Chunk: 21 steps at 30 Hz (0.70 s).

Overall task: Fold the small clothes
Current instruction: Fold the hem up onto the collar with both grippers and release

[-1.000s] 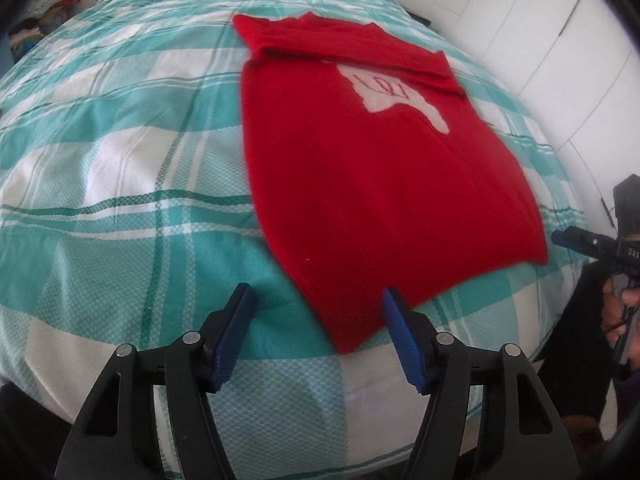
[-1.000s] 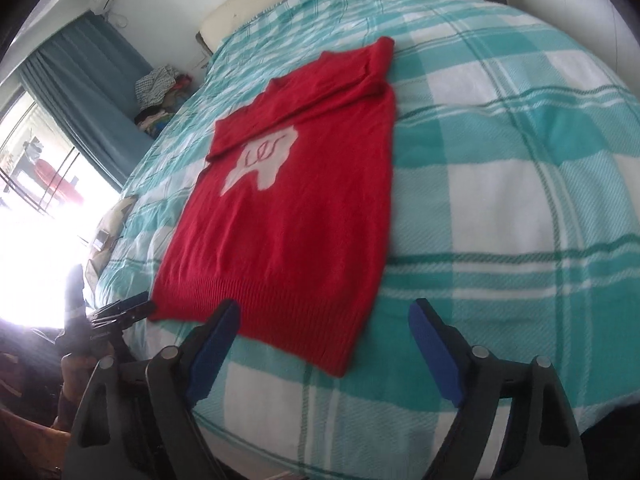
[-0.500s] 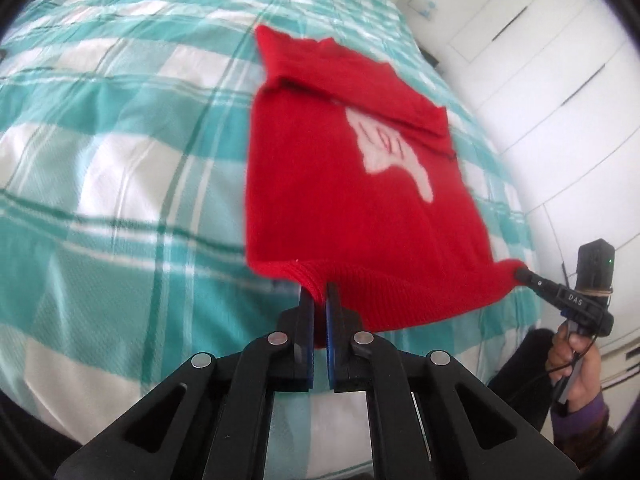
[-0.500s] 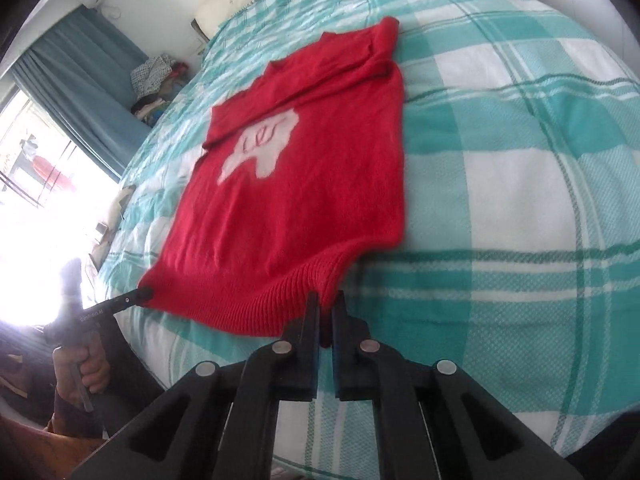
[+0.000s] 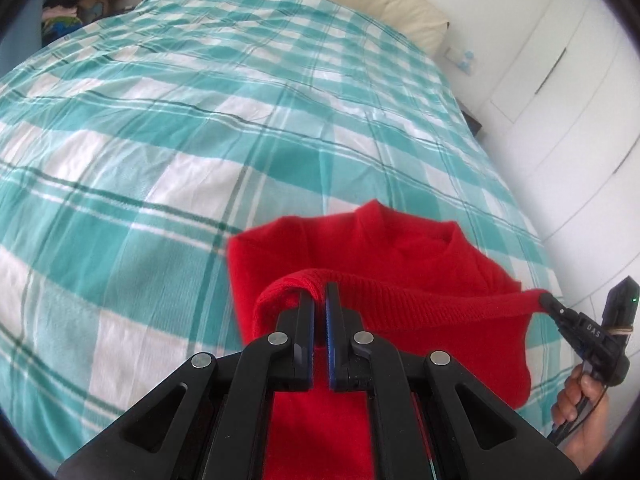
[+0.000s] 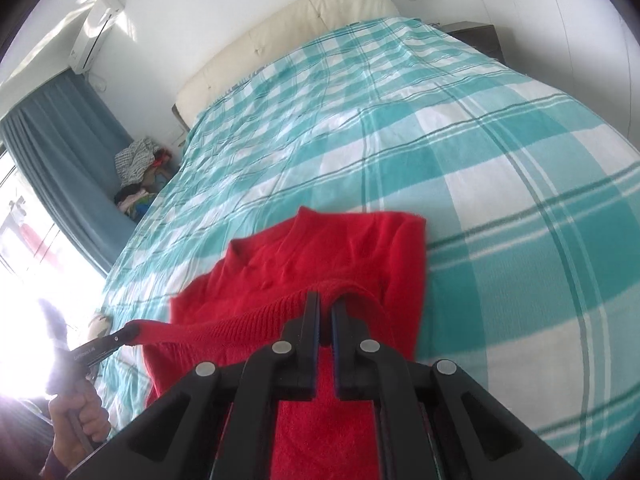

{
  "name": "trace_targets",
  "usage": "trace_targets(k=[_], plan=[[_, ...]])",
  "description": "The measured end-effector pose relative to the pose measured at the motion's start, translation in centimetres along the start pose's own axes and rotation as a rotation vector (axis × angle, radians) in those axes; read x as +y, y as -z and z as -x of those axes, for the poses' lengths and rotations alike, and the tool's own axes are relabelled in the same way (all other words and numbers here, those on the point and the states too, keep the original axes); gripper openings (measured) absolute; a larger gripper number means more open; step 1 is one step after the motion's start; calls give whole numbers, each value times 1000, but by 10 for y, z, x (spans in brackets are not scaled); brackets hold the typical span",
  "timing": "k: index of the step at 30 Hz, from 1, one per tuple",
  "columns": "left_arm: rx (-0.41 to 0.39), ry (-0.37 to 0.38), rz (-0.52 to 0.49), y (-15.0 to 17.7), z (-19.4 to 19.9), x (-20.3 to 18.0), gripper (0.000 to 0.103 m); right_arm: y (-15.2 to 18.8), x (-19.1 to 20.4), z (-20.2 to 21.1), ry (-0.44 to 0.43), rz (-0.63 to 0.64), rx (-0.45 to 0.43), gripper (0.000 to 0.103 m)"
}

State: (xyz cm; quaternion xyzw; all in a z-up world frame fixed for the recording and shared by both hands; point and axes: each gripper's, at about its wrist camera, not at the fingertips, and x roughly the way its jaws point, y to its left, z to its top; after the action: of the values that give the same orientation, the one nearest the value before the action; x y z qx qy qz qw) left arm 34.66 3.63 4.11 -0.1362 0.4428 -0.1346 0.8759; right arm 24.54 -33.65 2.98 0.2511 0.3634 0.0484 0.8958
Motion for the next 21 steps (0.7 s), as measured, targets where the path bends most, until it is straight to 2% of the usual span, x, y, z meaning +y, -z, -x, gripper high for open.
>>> trace_targets(k=[3, 4, 5, 7, 8, 9, 11, 14, 17, 21], plan=[[-1, -27, 2, -22, -30, -3, 4, -23, -14, -35, 2, -46, 4, 5], [1, -42, 4, -27, -39, -3, 6, -28, -19, -47, -6, -66, 13, 5], [7, -62, 14, -31, -46, -1, 12, -31, -25, -57, -27, -89, 21, 6], [11, -126, 42, -35, -54, 5, 38, -34, -32, -68, -37, -117, 22, 11], [-11, -159, 51, -36, -51, 9, 62, -35, -33, -68, -31, -116, 8, 22], [-49, -176, 58, -35, -44, 13, 74, -35, -33, -64, -31, -109, -12, 30], [-109, -187, 60, -32, -29, 21, 81, -35, -32, -54, -31, -91, -38, 30], [-129, -203, 40, -23, -10, 27, 81, -30, -27, -38, 1, -29, -52, 30], [-178, -231, -34, -2, 19, 19, 83, -16, -21, -19, 12, 30, -46, 30], [-256, -270, -129, 30, 54, 4, 90, 8, -14, 0, 42, 117, -15, 33]])
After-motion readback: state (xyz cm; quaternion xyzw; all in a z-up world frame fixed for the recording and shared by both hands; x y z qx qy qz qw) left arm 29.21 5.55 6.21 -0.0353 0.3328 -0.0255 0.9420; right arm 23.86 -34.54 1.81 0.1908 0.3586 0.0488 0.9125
